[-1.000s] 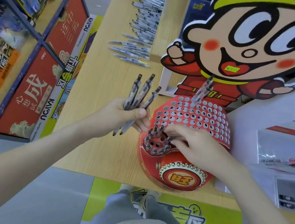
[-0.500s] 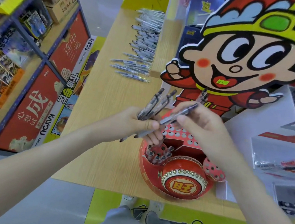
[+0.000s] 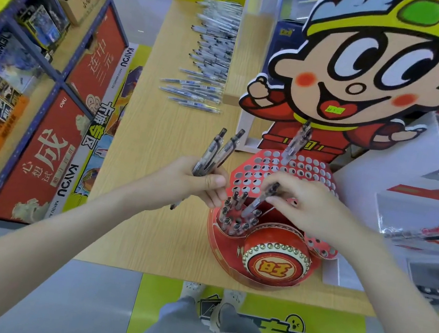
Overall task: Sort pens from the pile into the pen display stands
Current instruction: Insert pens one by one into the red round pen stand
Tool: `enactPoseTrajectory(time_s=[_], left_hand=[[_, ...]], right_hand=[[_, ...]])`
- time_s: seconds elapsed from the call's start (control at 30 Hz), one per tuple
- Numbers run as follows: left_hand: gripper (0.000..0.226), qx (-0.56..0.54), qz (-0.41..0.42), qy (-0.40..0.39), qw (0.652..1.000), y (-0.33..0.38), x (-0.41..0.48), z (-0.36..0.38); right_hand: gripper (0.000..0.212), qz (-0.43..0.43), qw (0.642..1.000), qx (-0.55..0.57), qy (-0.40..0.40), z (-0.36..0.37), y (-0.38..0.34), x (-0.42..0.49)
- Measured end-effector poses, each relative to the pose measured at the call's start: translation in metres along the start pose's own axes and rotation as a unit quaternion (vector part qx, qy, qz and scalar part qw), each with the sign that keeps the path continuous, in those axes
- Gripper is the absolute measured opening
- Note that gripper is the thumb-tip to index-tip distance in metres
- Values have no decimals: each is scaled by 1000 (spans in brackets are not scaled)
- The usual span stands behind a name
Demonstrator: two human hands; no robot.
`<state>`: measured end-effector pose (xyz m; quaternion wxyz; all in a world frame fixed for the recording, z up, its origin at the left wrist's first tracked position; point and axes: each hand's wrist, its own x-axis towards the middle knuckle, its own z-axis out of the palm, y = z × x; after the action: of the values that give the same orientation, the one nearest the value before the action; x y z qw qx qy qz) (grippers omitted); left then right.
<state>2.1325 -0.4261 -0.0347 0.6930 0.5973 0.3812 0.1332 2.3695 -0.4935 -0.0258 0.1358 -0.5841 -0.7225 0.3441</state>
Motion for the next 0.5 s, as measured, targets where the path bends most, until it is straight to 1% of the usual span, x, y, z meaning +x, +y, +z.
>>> enactPoseTrajectory(time_s=[0.07, 0.17, 0.3, 0.4, 0.5], left_hand=[[15, -1, -1, -4, 1000, -1, 1, -1], [11, 0, -1, -6, 1000, -2, 2, -3], [11, 4, -2, -10, 1000, -3, 5, -6], [15, -1, -3, -20, 1000, -2, 9, -5], [17, -4, -8, -33, 999, -1, 13, -3]], right_hand=[[18, -11, 999, -36, -11, 4, 4, 4], [17, -27, 998, -57, 2, 3, 11, 9], [15, -29, 997, -66, 14, -1, 18, 12], [12, -53, 995, -78, 12, 4, 22, 14], [12, -50, 995, -83, 25, 6, 24, 18]])
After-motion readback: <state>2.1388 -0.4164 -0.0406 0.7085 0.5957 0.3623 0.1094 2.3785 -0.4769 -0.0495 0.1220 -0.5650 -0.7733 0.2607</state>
